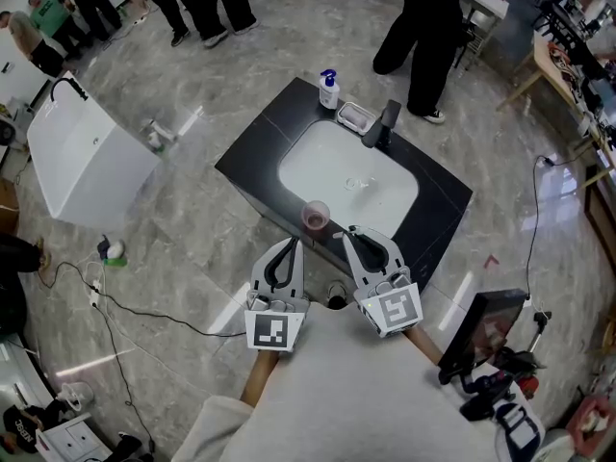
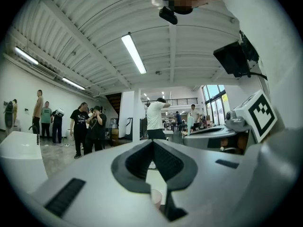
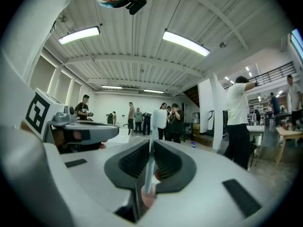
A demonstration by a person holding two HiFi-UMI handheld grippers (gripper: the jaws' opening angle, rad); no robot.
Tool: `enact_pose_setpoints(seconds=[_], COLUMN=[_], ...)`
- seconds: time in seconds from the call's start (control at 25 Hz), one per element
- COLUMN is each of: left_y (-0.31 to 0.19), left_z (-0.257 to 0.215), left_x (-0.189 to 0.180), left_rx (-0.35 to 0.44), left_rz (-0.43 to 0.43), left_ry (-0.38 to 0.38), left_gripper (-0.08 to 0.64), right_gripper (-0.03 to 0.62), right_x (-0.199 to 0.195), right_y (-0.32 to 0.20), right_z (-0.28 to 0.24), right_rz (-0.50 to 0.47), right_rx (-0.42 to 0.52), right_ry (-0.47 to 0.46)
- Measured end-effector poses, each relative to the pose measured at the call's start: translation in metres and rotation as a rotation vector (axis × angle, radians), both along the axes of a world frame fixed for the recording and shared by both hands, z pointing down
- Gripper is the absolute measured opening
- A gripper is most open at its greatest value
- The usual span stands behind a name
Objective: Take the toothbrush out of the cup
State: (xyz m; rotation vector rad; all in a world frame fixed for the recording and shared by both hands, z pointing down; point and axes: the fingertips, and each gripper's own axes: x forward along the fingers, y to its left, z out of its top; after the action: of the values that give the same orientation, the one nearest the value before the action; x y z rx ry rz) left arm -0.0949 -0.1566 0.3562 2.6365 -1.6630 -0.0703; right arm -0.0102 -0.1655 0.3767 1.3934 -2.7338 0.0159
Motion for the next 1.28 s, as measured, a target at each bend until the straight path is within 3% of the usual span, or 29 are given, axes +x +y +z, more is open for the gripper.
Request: enact_pose_setpoints(seconds=[0.56,1.28], left_y=[0.007,0.008], left_z=[0.003,0.001], left_x=[0.002,0.002], left_rx=[-0.014,-0.009], left_rz=[0.006,0.017], left_ry=[-0.001,0.002], left_gripper=[0.003,0.003], right_gripper=[0.031,0.031], right_x=[0.004,-0.003], right_y=[0.004,0.007], right_z=[0.0,-0.003], right_rz=[0.043,0.021], right_rx=[-0.039,0.017], right_ry=[0.031,-0.012])
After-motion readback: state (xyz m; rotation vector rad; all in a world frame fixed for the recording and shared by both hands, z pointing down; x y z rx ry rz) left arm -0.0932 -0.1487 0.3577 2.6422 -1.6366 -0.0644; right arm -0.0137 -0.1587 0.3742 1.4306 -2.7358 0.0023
